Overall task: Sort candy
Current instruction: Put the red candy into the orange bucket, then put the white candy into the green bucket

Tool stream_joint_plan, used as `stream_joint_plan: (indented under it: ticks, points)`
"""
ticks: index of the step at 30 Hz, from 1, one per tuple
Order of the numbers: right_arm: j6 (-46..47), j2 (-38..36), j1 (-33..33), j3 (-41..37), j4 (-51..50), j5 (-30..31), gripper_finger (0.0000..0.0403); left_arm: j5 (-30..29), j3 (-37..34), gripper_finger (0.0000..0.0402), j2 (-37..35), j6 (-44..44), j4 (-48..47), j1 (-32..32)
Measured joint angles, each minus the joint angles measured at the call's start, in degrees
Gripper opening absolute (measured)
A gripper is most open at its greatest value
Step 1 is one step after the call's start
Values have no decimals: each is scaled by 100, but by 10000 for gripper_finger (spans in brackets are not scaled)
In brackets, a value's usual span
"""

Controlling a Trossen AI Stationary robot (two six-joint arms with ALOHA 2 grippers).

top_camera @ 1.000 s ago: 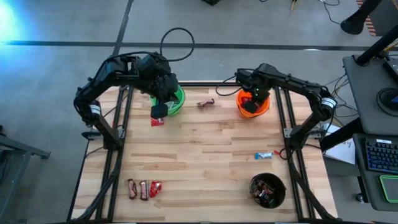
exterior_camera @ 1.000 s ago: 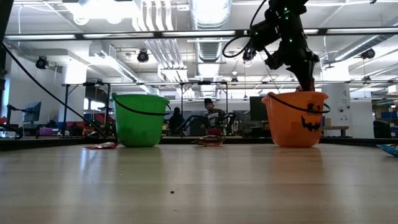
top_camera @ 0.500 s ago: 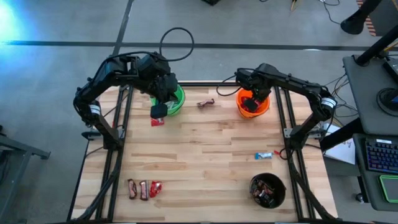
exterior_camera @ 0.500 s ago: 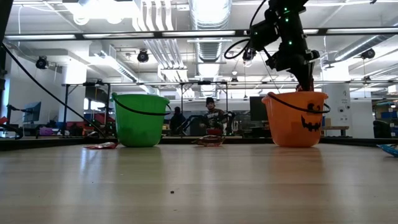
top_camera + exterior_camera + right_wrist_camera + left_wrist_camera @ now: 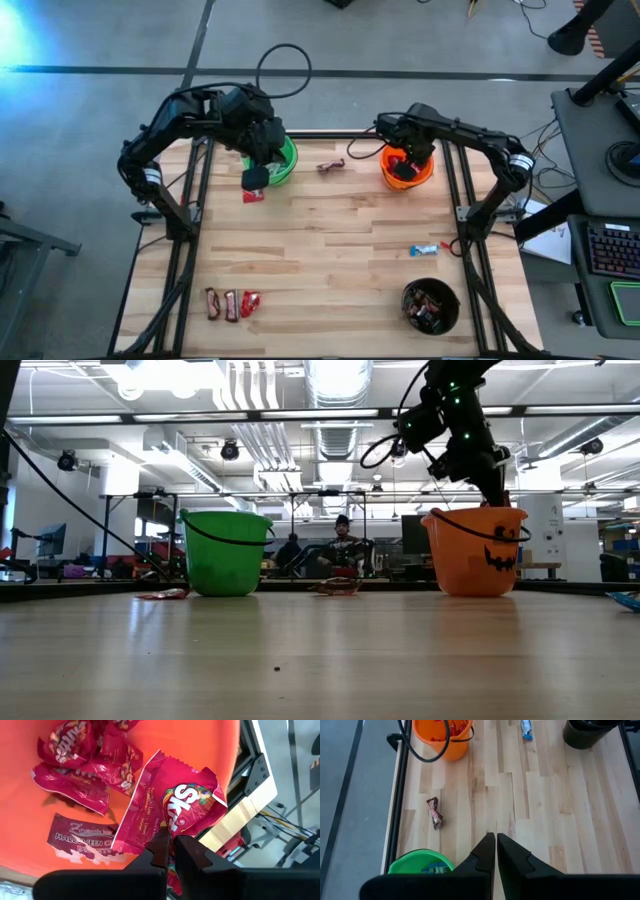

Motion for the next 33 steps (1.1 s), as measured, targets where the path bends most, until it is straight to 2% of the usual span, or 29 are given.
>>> stream_joint_plan:
  ticks: [7, 13, 22, 30, 33]
  points:
    - [-124, 71, 83, 0, 16, 161, 18, -2, 1, 0, -40, 150, 0, -2]
    - [84, -4, 140, 0, 105, 438, 52, -4, 0, 0, -44, 158, 0, -2]
    - [-128, -711, 264, 2, 933, -490, 52, -7, 0, 0, -44, 128, 1, 0]
    - [319, -1212, 251, 4, 826, -505, 44, -6, 0, 0, -44, 98, 0, -2]
    - [619, -1381, 299, 4, 850, -895, 45, -4, 1, 0, -44, -8, 0, -2]
